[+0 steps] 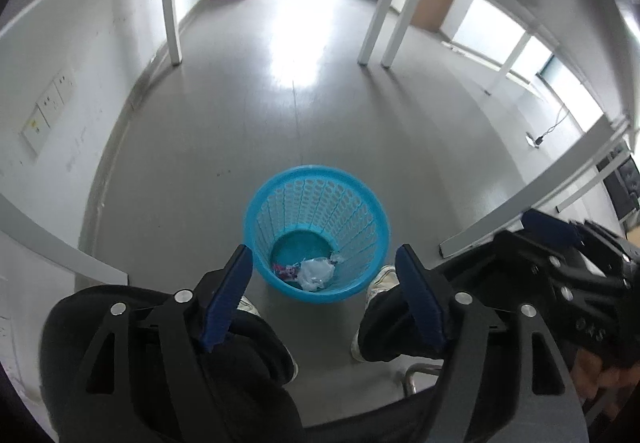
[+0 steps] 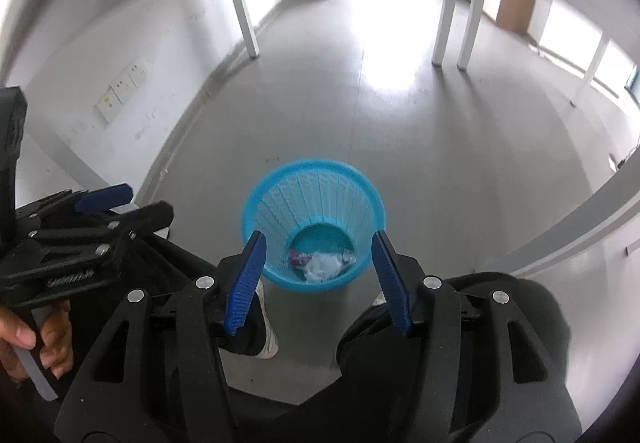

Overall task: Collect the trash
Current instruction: 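Raise both tools back toward the table and the remaining trash, then grasp the crumpled clear bag with the left tool while the right grasps the white bag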

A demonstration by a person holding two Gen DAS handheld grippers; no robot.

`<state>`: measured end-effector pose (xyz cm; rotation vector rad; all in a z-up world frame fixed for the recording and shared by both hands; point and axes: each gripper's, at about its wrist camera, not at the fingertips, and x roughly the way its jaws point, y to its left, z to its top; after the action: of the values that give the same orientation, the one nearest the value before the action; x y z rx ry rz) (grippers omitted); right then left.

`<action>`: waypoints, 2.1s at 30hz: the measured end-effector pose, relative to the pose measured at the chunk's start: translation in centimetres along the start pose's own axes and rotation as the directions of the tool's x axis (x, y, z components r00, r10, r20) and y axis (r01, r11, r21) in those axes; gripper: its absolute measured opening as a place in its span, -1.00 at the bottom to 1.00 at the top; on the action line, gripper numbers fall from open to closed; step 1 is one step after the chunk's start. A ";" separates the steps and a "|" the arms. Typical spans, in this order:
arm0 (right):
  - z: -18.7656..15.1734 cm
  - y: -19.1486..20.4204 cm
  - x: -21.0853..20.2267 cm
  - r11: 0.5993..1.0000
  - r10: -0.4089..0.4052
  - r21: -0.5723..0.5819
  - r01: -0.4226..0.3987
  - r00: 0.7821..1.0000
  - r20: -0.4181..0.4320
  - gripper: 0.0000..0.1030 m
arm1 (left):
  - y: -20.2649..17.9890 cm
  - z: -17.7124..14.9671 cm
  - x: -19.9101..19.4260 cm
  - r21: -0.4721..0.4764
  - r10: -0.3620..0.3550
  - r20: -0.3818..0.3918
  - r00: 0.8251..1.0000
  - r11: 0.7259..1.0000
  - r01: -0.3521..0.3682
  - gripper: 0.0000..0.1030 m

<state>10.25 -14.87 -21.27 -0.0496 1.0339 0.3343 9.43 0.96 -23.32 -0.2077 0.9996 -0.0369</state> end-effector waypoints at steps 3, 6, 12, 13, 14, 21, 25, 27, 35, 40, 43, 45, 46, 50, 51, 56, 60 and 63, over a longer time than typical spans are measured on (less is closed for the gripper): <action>-0.1 0.2 -2.6 1.000 0.006 -0.004 -0.006 0.999 0.049 0.10 | -0.4 -0.4 -2.9 0.010 0.002 0.041 0.999 1.000 -0.002 0.57; -0.3 0.2 -4.9 1.000 0.018 -0.009 -0.017 0.995 0.093 0.12 | -0.9 -0.9 -5.9 0.016 -0.004 0.091 0.996 1.000 0.002 0.63; -0.7 -0.2 -9.2 1.000 0.026 -0.005 -0.026 0.984 0.176 0.21 | -1.4 -2.0 -11.1 0.012 -0.016 0.177 0.984 1.000 0.014 0.74; -0.6 -0.4 -9.9 1.000 0.025 -0.002 -0.025 0.982 0.187 0.23 | -1.5 -1.9 -11.9 0.019 -0.017 0.195 0.981 1.000 0.013 0.74; -0.5 -0.5 -10.7 1.000 0.026 0.001 -0.027 0.980 0.200 0.24 | -1.7 -1.9 -12.8 0.026 -0.018 0.213 0.977 1.000 0.013 0.77; 1.4 -0.8 -15.8 0.999 0.035 0.015 -0.042 0.945 0.324 0.40 | -2.4 0.2 -18.5 0.069 -0.035 0.366 0.930 0.998 0.010 0.88; 2.9 -1.0 -17.7 0.998 0.038 0.023 -0.050 0.926 0.375 0.55 | -2.8 1.5 -20.6 0.080 -0.034 0.423 0.906 0.997 0.001 0.88; 4.0 -1.3 -18.5 0.998 0.039 0.033 -0.056 0.915 0.401 0.60 | -2.9 2.3 -21.1 0.081 -0.025 0.439 0.898 0.997 -0.011 0.88; 8.0 -2.2 -20.3 0.997 0.045 0.042 -0.072 0.889 0.455 0.75 | -2.5 5.6 -22.2 0.045 -0.015 0.464 0.886 0.999 -0.007 0.88; 10.3 -2.4 -21.0 0.997 0.043 0.040 -0.071 0.874 0.483 0.81 | -2.5 7.6 -22.1 0.044 -0.018 0.468 0.883 0.999 -0.003 0.88; 12.1 -2.3 -21.0 0.997 0.045 0.034 -0.070 0.869 0.493 0.83 | -2.4 8.9 -21.8 0.054 -0.022 0.469 0.883 0.999 -0.004 0.88; 13.3 -2.2 -20.7 0.998 0.047 0.023 -0.066 0.870 0.491 0.83 | -2.6 10.1 -21.4 0.074 -0.013 0.470 0.882 0.997 -0.025 0.88; 13.9 -2.1 -20.5 0.998 0.047 0.019 -0.064 0.871 0.488 0.83 | -2.7 10.8 -21.1 0.081 -0.006 0.471 0.882 0.996 -0.036 0.88; 16.3 -2.1 -19.3 0.998 0.051 0.015 -0.066 0.876 0.480 0.83 | -2.5 12.8 -19.9 0.092 0.004 0.461 0.887 0.994 -0.053 0.88; 16.7 -2.1 -18.9 0.998 0.050 0.012 -0.064 0.878 0.476 0.83 | -2.4 13.2 -19.6 0.094 0.006 0.457 0.890 0.994 -0.055 0.88; 19.8 -2.6 -17.1 0.997 0.056 0.021 -0.073 0.887 0.458 0.83 | -2.2 16.0 -17.3 0.098 0.036 0.418 0.908 0.992 -0.085 0.88; 22.6 -3.7 -15.4 0.992 0.081 0.054 -0.115 0.898 0.432 0.83 | -1.8 18.1 -15.9 0.085 0.029 0.403 0.915 0.994 -0.069 0.88; 24.8 -4.2 -14.0 0.983 0.134 0.066 -0.174 0.909 0.394 0.76 | -1.6 19.8 -14.6 0.070 0.029 0.380 0.925 0.996 -0.060 0.88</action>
<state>25.65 -17.46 2.86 0.1851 0.6583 0.4165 18.26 4.38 -0.53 -0.1117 0.6142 0.0055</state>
